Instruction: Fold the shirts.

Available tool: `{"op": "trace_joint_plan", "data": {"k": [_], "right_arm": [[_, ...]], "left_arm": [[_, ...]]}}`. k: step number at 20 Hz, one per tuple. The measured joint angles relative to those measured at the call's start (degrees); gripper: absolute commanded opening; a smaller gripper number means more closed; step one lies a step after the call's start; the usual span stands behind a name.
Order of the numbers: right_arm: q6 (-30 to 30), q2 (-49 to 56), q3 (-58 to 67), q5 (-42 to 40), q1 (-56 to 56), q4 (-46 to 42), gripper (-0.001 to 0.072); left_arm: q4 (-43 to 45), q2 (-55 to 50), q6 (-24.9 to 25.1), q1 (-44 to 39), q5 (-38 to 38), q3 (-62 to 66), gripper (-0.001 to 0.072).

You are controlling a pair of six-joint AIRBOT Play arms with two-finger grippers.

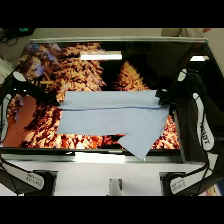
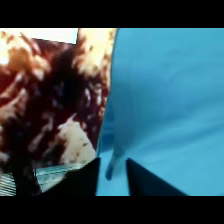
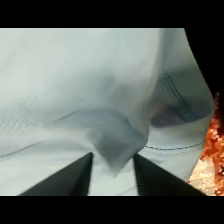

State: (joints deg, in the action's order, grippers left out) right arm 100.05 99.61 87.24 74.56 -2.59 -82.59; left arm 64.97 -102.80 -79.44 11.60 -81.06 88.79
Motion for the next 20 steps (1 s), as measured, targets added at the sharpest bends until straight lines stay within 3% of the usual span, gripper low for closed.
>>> {"op": "trace_joint_plan", "data": {"k": [6,9,15,16,20], "right_arm": [[-3.48,-3.17,0.11,6.34,-2.60,0.00,0.0442],[-5.70,-6.71,-2.56,12.11,-7.04,0.59,0.0441],[-8.28,-17.44,-15.47,9.92,-9.90,3.50,0.0419],[-8.68,-18.49,-16.63,9.88,-9.97,3.89,0.0419],[-9.62,-20.65,-18.67,9.49,-10.29,4.33,0.0419]], "left_arm": [[0.50,1.75,-1.90,2.47,-5.40,-0.39,0.0583],[0.72,6.43,-1.77,5.53,-7.65,-7.23,0.0572],[0.13,17.42,1.68,9.42,-1.22,-30.93,0.0565],[-0.39,18.16,2.12,9.66,-0.17,-33.44,0.0523],[-4.22,19.45,3.21,10.03,2.93,-38.10,0.0515]]}}
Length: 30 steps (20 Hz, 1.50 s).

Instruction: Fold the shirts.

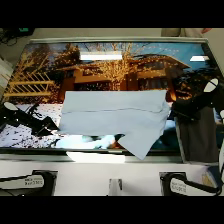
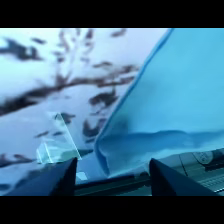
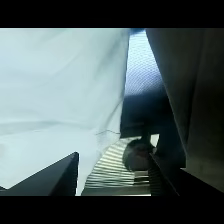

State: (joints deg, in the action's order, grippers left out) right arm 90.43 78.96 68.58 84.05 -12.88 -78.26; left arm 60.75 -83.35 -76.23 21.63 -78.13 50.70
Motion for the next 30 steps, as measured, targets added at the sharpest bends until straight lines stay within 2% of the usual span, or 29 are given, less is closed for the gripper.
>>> {"op": "trace_joint_plan", "data": {"k": [5,7,8,9,10,11,18,20,25,29,30], "right_arm": [[-0.39,-0.66,-0.66,0.24,-0.07,0.28,0.0419],[-0.48,-0.70,-0.74,0.59,-0.04,0.28,0.0420],[-0.48,-0.74,-0.79,0.70,-0.04,0.28,0.0446],[-0.52,-0.90,-0.98,1.11,-0.04,0.46,0.0547],[-1.05,-1.14,-1.49,1.25,-0.11,1.01,0.0556],[-1.73,-1.68,-2.58,1.46,-0.11,1.92,0.0555],[-3.56,-6.69,-17.68,-0.85,-0.11,5.84,0.0535],[-3.74,-7.21,-21.97,-2.99,-0.11,7.50,0.0495],[-3.65,-7.65,-29.83,-10.80,-0.11,13.44,0.0475],[-2.58,-7.78,-32.98,-15.15,-0.11,15.87,0.0334],[-2.49,-7.80,-33.38,-16.02,-0.11,16.57,0.0228]], "left_arm": [[-2.38,-0.09,0.00,0.07,1.31,-1.53,0.0494],[-2.73,-0.37,-0.72,0.07,1.46,-1.70,0.0325],[-2.82,-0.44,-0.94,0.07,1.49,-1.77,0.0252],[-3.04,-0.52,-1.07,0.07,1.57,-1.77,0.0230],[-3.08,-0.55,-1.25,0.07,1.75,-1.81,0.0085],[-3.10,-0.59,-1.42,0.07,1.95,-1.84,0.0038],[-3.37,-0.66,-0.20,-0.83,2.67,-1.86,0.0036],[-3.39,-0.57,0.20,-0.94,2.69,-1.86,0.0036],[-3.43,-0.57,0.61,-1.07,2.69,-1.86,0.0036],[-3.43,-0.57,0.81,-1.07,2.69,-1.86,0.0036],[-3.43,-0.57,0.90,-1.07,2.71,-1.86,0.0036]]}}
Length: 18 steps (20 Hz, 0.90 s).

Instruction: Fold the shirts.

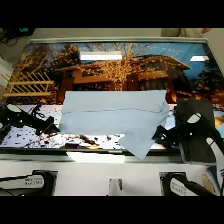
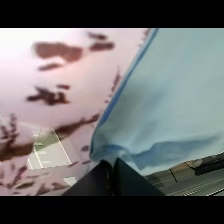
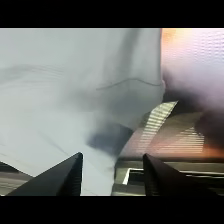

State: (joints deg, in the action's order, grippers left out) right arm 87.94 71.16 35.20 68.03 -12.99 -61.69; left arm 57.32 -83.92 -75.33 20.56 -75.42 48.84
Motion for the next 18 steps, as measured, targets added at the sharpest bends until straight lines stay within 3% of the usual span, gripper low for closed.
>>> {"op": "trace_joint_plan", "data": {"k": [1,2,7,11,18], "right_arm": [[0.02,0.02,-0.33,-1.92,0.00,0.81,0.0066],[0.07,0.07,-0.55,-3.72,0.09,0.98,0.0027],[-0.85,0.04,1.27,-5.20,0.00,3.58,0.0025],[-1.75,-0.02,10.34,-2.43,0.00,4.17,0.0025],[3.43,6.27,29.75,-10.38,0.09,4.63,0.0025]], "left_arm": [[0.00,0.00,0.11,0.02,0.00,0.00,0.0036],[0.00,0.00,0.13,0.00,0.00,0.00,0.0036],[-0.98,0.44,2.73,0.00,-0.44,2.12,0.0035],[-3.58,1.03,4.26,0.00,-1.53,9.31,0.0033],[-6.62,-3.34,-0.98,-3.02,1.68,26.97,0.0034]]}}
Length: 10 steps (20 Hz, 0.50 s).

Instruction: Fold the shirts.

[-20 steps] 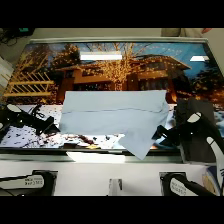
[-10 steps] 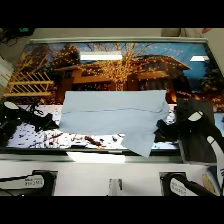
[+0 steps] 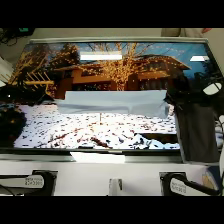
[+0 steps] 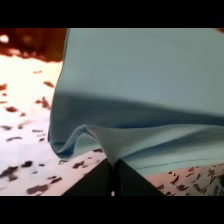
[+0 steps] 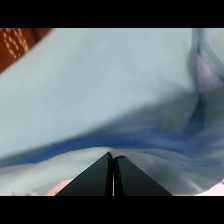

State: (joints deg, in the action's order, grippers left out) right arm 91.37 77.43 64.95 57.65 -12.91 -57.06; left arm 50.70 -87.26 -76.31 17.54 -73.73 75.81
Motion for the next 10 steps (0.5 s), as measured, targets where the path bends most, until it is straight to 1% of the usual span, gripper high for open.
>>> {"op": "trace_joint_plan", "data": {"k": [4,8,9,10], "right_arm": [[1.38,8.31,8.37,-3.04,0.02,0.46,0.0026],[1.51,15.26,12.09,-6.69,0.50,3.39,0.0028],[1.09,16.72,12.50,-7.15,0.92,3.82,0.0046],[0.72,17.90,12.76,-7.56,1.38,4.11,0.0142]], "left_arm": [[-0.70,-7.37,-3.56,-2.62,1.88,8.09,0.0035],[-1.22,-13.79,-6.80,-3.61,3.04,12.15,0.0037],[-1.33,-14.95,-7.13,-3.72,3.26,12.57,0.0041],[-1.55,-15.96,-7.45,-3.80,3.37,12.90,0.0164]]}}
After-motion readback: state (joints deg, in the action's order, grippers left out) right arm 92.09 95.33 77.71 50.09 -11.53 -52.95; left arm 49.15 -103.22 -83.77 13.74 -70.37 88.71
